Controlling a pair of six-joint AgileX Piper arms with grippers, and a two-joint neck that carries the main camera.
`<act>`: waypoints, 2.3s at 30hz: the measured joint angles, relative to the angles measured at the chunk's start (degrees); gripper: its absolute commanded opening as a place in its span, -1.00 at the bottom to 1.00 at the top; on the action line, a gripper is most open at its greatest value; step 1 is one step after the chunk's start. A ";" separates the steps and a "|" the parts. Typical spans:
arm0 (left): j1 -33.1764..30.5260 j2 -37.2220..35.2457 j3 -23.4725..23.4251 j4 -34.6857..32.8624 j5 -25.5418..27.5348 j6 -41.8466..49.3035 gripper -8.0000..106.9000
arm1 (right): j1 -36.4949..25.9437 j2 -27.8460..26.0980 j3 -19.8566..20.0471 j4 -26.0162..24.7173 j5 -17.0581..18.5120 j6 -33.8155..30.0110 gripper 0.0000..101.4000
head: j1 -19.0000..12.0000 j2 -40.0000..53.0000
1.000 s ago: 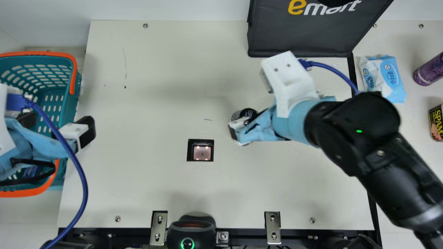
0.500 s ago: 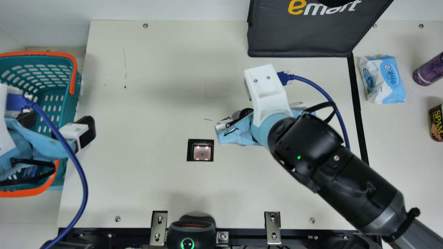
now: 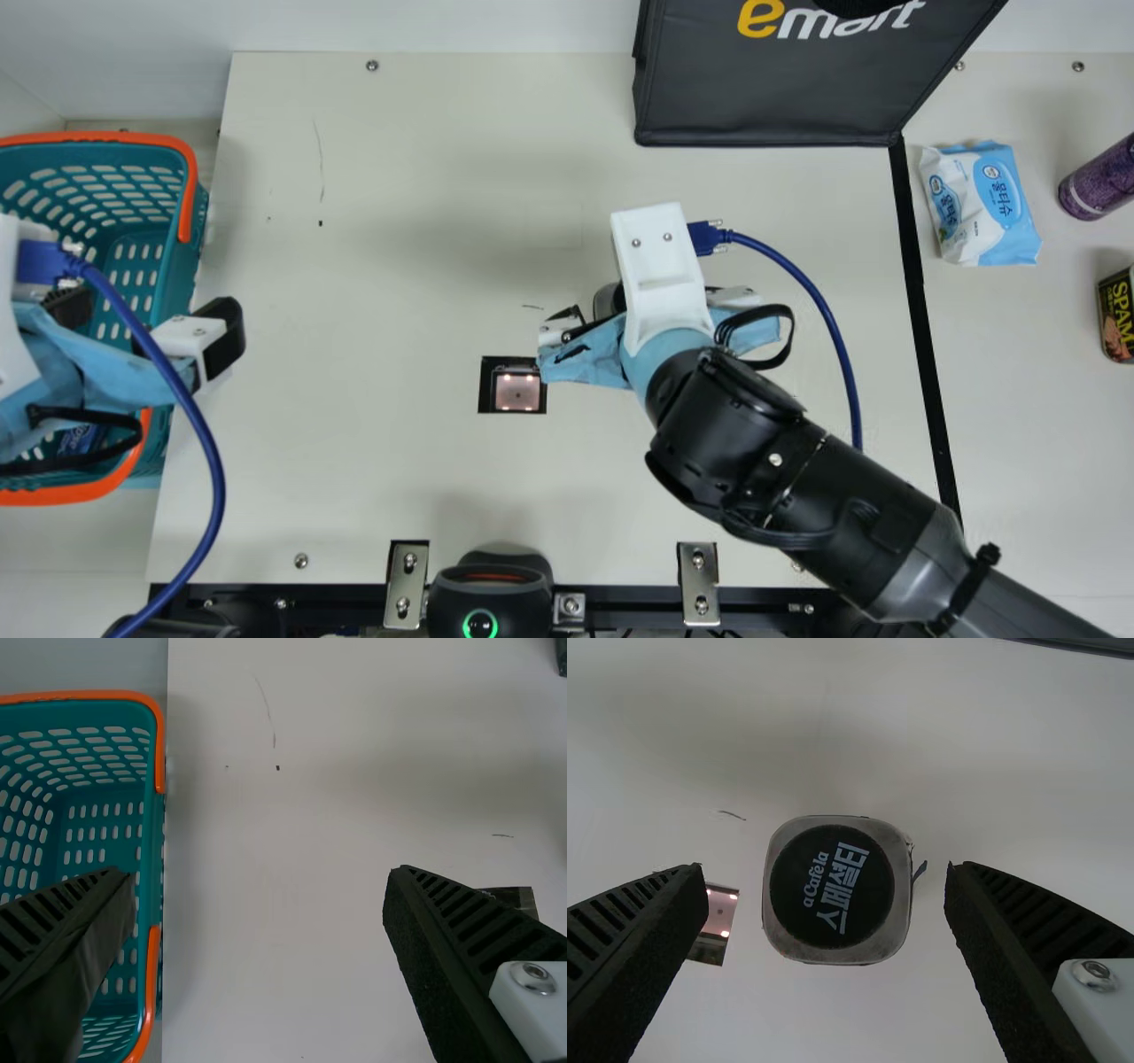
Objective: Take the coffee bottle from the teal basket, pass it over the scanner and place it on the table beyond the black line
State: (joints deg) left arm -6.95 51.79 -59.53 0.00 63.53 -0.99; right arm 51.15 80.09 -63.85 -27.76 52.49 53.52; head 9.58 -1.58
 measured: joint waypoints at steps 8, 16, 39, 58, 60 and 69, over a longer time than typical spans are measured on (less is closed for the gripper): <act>0.00 0.00 0.00 0.00 0.00 0.00 0.71 | -0.54 0.85 1.32 -2.53 -2.02 2.26 0.61 | 0.00 0.00; 0.00 0.00 0.00 0.00 0.00 0.00 0.71 | -0.79 1.37 1.49 -3.72 -2.95 2.94 -0.44 | 0.00 0.00; 0.00 0.00 0.00 0.00 0.00 0.00 0.71 | 0.51 0.68 -9.10 -1.29 5.11 -4.93 -1.00 | 0.00 -0.97; 0.00 0.00 0.00 0.00 0.00 0.00 0.71 | -19.10 -13.55 -0.53 18.85 -1.31 -30.75 -1.00 | 0.00 -19.86; 0.00 0.00 0.00 0.00 0.00 0.00 0.71 | -22.35 -15.66 0.40 22.01 -0.85 -35.19 -1.00 | 0.00 -19.86; 0.00 0.00 0.00 0.00 0.00 0.00 0.71 | -40.79 -20.96 0.91 35.93 4.71 -56.76 -1.00 | 0.00 -19.86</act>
State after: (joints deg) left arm -6.95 51.79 -59.53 0.00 63.53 -0.99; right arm 10.36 59.13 -62.94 8.16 57.20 -3.24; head 9.58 -21.45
